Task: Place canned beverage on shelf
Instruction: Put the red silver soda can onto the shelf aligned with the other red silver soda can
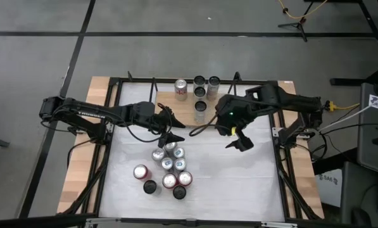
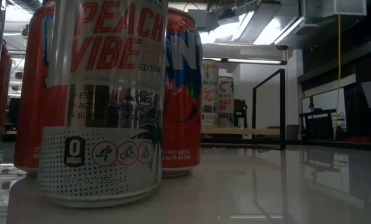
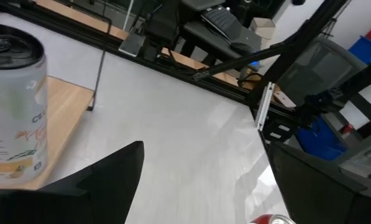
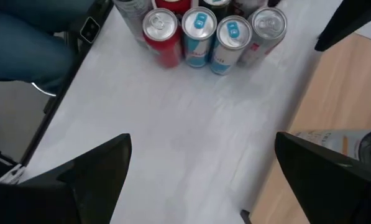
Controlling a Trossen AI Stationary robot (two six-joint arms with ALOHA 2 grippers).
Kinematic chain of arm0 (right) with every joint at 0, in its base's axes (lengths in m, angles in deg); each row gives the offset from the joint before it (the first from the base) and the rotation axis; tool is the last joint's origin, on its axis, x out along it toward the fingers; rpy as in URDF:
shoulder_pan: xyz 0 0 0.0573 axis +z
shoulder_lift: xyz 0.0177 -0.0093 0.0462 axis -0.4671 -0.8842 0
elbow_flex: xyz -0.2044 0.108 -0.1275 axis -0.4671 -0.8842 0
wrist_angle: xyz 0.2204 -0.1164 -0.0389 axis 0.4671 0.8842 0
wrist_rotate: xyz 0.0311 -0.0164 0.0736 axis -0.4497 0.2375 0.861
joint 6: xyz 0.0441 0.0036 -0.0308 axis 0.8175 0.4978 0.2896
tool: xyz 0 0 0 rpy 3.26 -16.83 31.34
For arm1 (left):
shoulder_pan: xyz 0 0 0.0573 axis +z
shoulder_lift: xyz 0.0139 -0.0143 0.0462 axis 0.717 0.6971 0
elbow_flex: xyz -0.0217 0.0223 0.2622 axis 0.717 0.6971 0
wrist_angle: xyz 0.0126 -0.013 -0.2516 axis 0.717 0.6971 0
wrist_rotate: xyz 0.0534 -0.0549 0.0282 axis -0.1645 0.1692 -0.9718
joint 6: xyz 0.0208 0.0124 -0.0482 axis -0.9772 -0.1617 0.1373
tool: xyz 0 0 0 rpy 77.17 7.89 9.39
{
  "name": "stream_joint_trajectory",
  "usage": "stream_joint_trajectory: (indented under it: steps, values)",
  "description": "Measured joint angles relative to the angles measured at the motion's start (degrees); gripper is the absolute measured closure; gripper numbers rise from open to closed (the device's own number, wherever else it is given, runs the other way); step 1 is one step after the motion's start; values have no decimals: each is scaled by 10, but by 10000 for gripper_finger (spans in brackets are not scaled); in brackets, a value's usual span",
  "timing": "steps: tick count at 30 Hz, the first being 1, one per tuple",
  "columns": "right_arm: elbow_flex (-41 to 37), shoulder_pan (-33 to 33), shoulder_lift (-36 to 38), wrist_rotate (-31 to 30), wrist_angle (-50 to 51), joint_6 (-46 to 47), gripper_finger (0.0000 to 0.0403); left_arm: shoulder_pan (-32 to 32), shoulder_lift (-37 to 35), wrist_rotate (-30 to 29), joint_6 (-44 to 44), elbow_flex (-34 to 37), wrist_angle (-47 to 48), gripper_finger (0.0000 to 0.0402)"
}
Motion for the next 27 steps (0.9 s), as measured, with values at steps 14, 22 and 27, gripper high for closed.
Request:
stream_joint_trajectory:
  steps: [14,22,27]
  values:
    - [-3,2,11,-7,-34,29,13,-12,0,-3,-19,-2,-14,61]
    - [-22,2,11,-26,-105,26,13,15,0,42,-127,-73,74,61]
    - [-23,2,11,-26,-115,26,13,17,0,42,-256,-126,191,61]
